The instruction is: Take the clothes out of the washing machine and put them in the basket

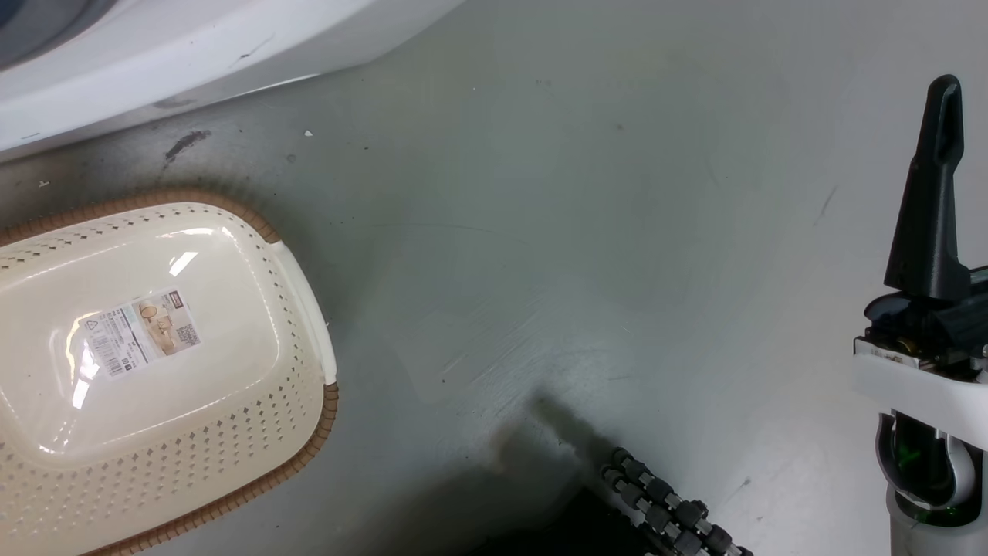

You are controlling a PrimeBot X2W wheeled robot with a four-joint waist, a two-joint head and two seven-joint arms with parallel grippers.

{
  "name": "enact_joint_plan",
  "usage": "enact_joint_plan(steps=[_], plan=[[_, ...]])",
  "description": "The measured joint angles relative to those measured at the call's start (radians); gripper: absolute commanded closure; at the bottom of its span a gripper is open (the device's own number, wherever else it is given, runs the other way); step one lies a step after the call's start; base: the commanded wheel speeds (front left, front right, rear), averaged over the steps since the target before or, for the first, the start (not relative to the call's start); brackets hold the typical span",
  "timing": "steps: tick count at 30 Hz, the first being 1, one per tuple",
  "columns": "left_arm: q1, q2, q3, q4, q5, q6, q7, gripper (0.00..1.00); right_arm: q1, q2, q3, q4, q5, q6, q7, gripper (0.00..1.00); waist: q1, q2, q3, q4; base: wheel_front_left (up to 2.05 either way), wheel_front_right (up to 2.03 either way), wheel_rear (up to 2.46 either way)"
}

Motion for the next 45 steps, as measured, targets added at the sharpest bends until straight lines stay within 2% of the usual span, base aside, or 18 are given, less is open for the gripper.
enact_joint_plan(steps=[2, 3, 4, 9, 19, 34, 45], plan=[[-0.001, 0.005, -0.007, 0.006, 0.000, 0.000, -0.013, 0.02, -0.001, 0.000, 0.000, 0.000, 0.000, 0.000, 0.000, 0.00, 0.0000, 0.0000, 0.001, 0.000, 0.00, 0.00, 0.00], [-0.001, 0.008, -0.011, 0.008, -0.001, 0.000, -0.020, 0.69, -0.002, 0.000, 0.001, 0.000, 0.000, 0.000, 0.000, 0.00, 0.0000, 0.0000, 0.000, 0.000, 0.00, 0.00, 0.00], [-0.001, 0.012, -0.016, 0.010, -0.001, -0.001, -0.031, 1.00, -0.004, 0.000, 0.000, -0.001, 0.000, 0.000, 0.000, 0.00, 0.0000, 0.0000, 0.000, 0.000, 0.00, 0.00, 0.00], [-0.001, 0.021, -0.040, 0.025, -0.010, -0.004, -0.098, 1.00, -0.011, 0.000, -0.001, -0.004, -0.006, 0.000, 0.000, 0.00, 0.0000, 0.0000, -0.007, 0.008, 0.00, 0.00, 0.00], [0.008, 0.017, -0.099, 0.085, -0.061, -0.006, -0.310, 1.00, -0.010, 0.000, 0.010, 0.005, -0.039, 0.000, 0.000, 0.00, 0.0000, 0.0000, -0.080, 0.022, 0.00, 0.00, 0.00], [0.229, -0.013, -0.170, 0.150, -0.226, -0.006, -0.686, 1.00, 0.042, 0.000, 0.018, 0.026, -0.107, 0.000, 0.000, 0.00, -0.0002, 0.0000, -0.241, 0.064, 0.00, 0.00, 0.00], [0.415, -0.045, -0.183, 0.141, -0.281, -0.005, -0.935, 1.00, 0.089, 0.000, 0.023, 0.044, -0.152, 0.000, 0.000, 0.00, -0.0001, 0.0000, -0.348, 0.103, 0.00, 0.00, 0.00]])
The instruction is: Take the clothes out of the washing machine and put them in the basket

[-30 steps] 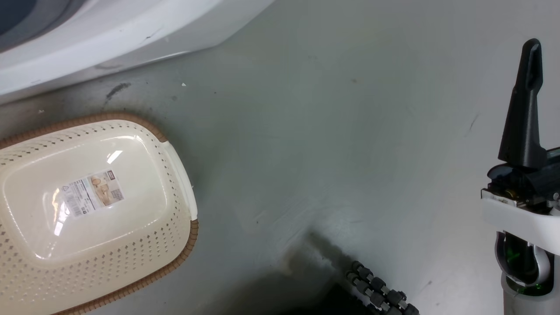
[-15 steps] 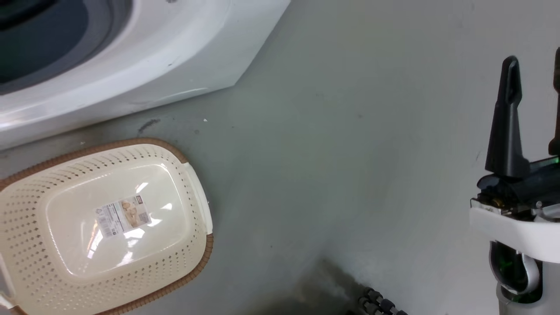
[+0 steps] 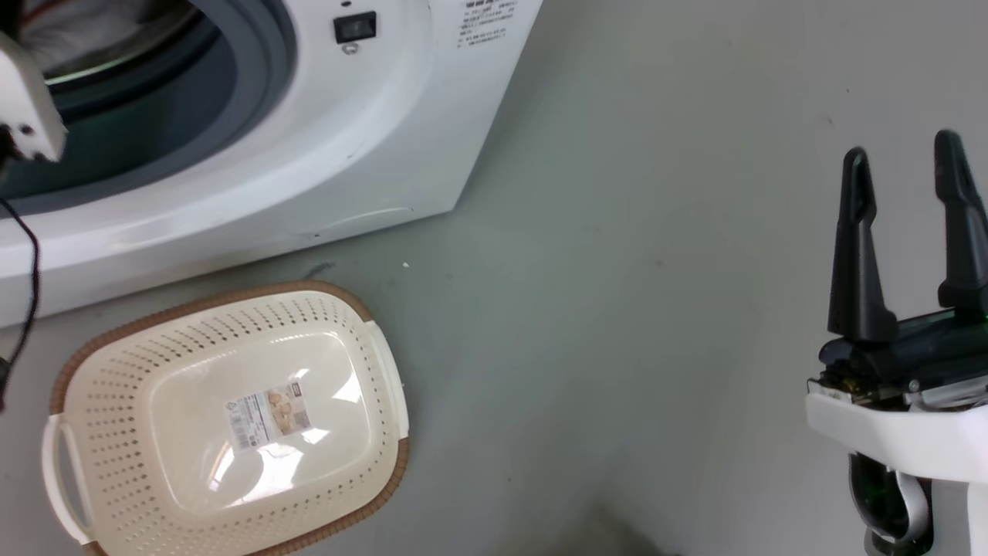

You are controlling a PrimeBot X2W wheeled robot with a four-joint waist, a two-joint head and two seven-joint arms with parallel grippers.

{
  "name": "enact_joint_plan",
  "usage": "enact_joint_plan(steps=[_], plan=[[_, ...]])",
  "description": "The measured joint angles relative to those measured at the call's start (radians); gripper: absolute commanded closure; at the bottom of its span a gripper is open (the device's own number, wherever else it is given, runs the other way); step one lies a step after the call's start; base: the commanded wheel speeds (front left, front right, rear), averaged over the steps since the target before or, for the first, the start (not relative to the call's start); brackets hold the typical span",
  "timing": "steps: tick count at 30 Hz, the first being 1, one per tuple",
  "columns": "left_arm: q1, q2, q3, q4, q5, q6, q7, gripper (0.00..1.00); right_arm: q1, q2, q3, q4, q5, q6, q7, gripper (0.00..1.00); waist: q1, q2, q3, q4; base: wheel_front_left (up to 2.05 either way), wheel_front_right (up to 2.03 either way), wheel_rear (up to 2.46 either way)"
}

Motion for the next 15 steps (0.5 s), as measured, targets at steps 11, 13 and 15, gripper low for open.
enact_joint_plan(steps=[11, 13, 15], plan=[[0.217, -0.069, -0.001, -0.094, -0.008, 0.069, -0.221, 1.00, 0.060, 0.000, 0.005, 0.019, -0.049, 0.000, 0.000, 0.00, -0.0001, 0.0000, -0.119, 0.048, 0.00, 0.00, 0.00], [0.258, -0.074, -0.002, -0.122, -0.007, 0.087, -0.252, 1.00, 0.076, 0.000, 0.002, 0.023, -0.060, 0.000, 0.000, 0.00, -0.0001, 0.0000, -0.144, 0.058, 0.00, 0.00, 0.00], [0.302, -0.082, 0.002, -0.155, -0.010, 0.107, -0.279, 1.00, 0.091, 0.000, 0.000, 0.027, -0.070, 0.000, 0.000, 0.00, -0.0002, 0.0000, -0.170, 0.068, 0.00, 0.00, 0.00]])
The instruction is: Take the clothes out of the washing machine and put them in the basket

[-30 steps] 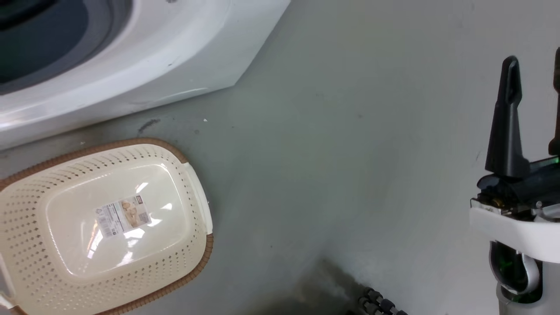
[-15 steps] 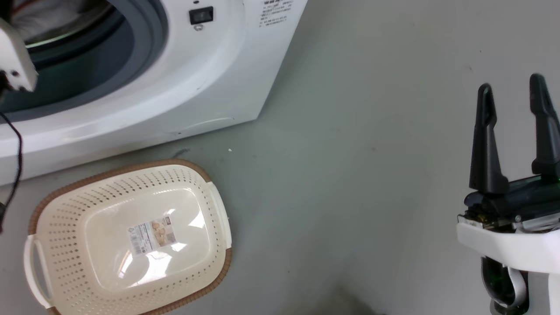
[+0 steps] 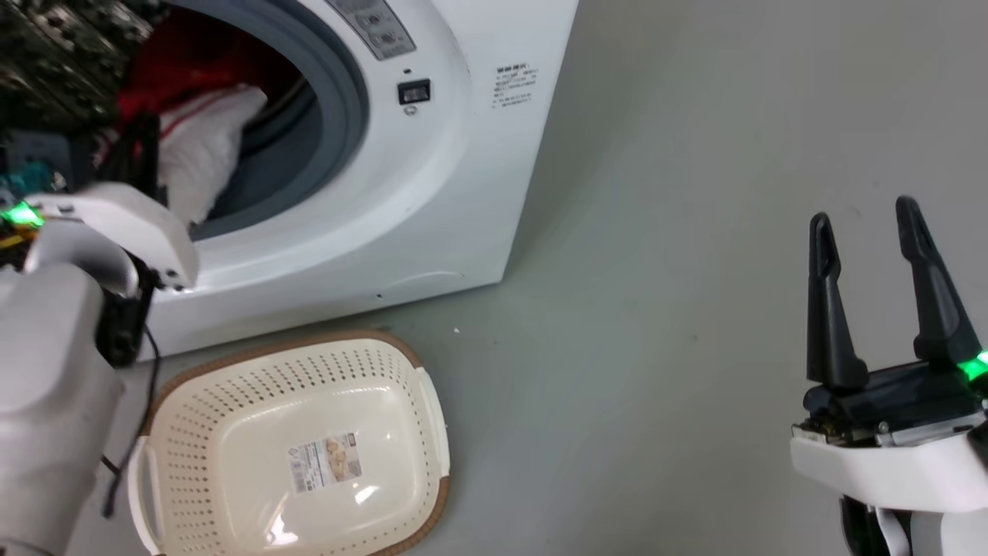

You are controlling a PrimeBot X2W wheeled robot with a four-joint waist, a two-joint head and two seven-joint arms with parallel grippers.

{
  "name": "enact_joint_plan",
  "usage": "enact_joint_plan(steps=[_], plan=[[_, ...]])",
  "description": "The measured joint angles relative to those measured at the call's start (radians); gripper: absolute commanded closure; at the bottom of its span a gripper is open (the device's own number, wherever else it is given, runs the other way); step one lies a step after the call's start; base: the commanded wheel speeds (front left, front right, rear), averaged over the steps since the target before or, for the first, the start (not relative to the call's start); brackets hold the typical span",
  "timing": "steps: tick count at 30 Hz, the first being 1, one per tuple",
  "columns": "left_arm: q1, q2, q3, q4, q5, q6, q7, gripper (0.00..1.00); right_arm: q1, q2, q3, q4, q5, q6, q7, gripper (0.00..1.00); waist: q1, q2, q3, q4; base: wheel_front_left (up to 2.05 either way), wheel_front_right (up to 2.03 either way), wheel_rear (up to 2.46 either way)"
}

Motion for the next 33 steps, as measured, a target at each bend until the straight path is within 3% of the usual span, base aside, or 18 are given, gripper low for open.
enact_joint_plan(steps=[9, 20, 33], plan=[[0.223, -0.011, 0.013, -0.195, -0.017, 0.103, -0.071, 1.00, 0.075, 0.000, -0.002, 0.029, -0.034, 0.000, 0.000, 0.00, 0.0000, 0.0000, -0.109, 0.039, 0.00, 0.00, 0.00], [0.497, -0.002, 0.004, -0.442, -0.031, 0.219, -0.077, 1.00, 0.148, 0.000, -0.006, 0.061, -0.063, 0.000, 0.000, 0.00, 0.0000, 0.0000, -0.211, 0.067, 0.00, 0.00, 0.00], [0.684, 0.003, -0.063, -0.616, -0.027, 0.278, -0.025, 1.00, 0.183, 0.000, -0.009, 0.080, -0.080, 0.000, 0.000, 0.00, 0.0001, 0.0000, -0.263, 0.099, 0.00, 0.00, 0.00]])
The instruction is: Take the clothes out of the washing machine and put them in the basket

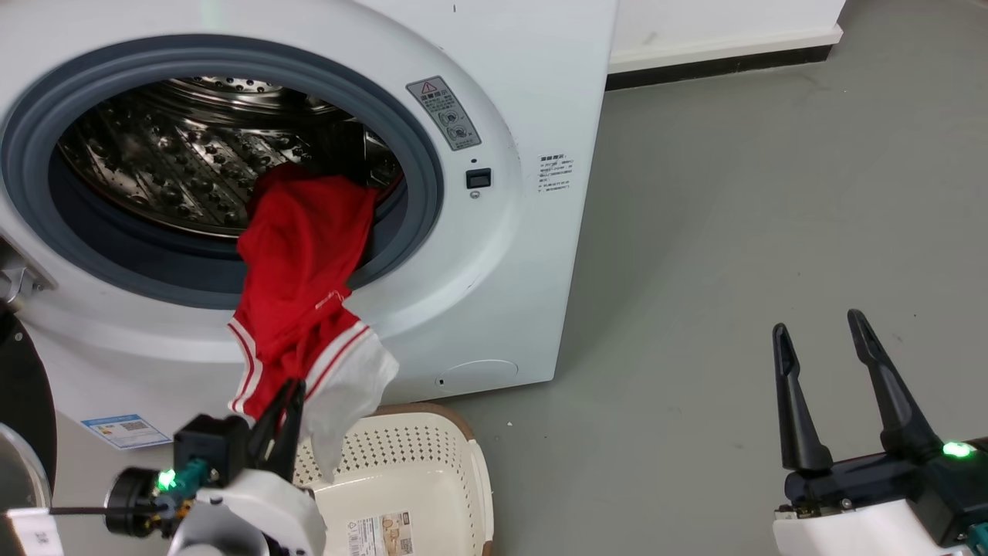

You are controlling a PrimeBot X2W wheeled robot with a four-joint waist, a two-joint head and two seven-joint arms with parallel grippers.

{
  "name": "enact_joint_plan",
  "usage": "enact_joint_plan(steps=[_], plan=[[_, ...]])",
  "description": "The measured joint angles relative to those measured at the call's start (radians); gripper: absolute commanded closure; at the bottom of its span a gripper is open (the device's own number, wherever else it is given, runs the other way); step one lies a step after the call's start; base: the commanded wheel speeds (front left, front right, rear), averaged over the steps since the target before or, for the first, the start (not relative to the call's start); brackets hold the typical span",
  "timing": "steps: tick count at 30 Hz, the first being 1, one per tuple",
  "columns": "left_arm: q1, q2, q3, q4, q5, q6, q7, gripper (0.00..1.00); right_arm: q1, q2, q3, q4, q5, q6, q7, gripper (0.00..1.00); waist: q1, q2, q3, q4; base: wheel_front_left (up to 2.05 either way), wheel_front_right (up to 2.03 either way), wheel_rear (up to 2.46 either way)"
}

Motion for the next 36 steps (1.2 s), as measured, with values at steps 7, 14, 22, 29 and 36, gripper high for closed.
enact_joint_plan(steps=[7, 14, 22, 29, 36], plan=[[0.059, -0.019, -0.039, 0.037, -0.014, -0.009, 0.006, 1.00, 0.012, 0.000, 0.008, 0.013, -0.004, 0.000, 0.000, 0.00, 0.0000, 0.0000, -0.007, -0.018, 0.00, 0.00, 0.00], [0.076, -0.059, -0.067, 0.182, -0.045, -0.063, -0.011, 1.00, 0.011, 0.000, 0.011, 0.016, -0.007, 0.000, 0.000, 0.00, 0.0000, 0.0000, 0.002, -0.049, 0.00, 0.00, 0.00], [0.053, -0.127, -0.095, 0.413, -0.070, -0.134, -0.033, 1.00, -0.005, 0.000, 0.014, 0.014, -0.007, 0.000, 0.000, 0.00, 0.0002, 0.0000, 0.044, -0.084, 0.00, 0.00, 0.00], [-0.035, -0.184, -0.122, 0.619, -0.067, -0.194, -0.039, 1.00, -0.047, 0.000, 0.023, 0.006, 0.002, 0.000, 0.000, 0.00, 0.0002, 0.0000, 0.103, -0.106, 0.00, 0.00, 0.00], [-0.131, -0.241, -0.132, 0.806, -0.059, -0.240, -0.058, 1.00, -0.075, 0.000, 0.028, 0.001, 0.005, 0.000, 0.000, 0.00, 0.0002, 0.0000, 0.162, -0.124, 0.00, 0.00, 0.00]])
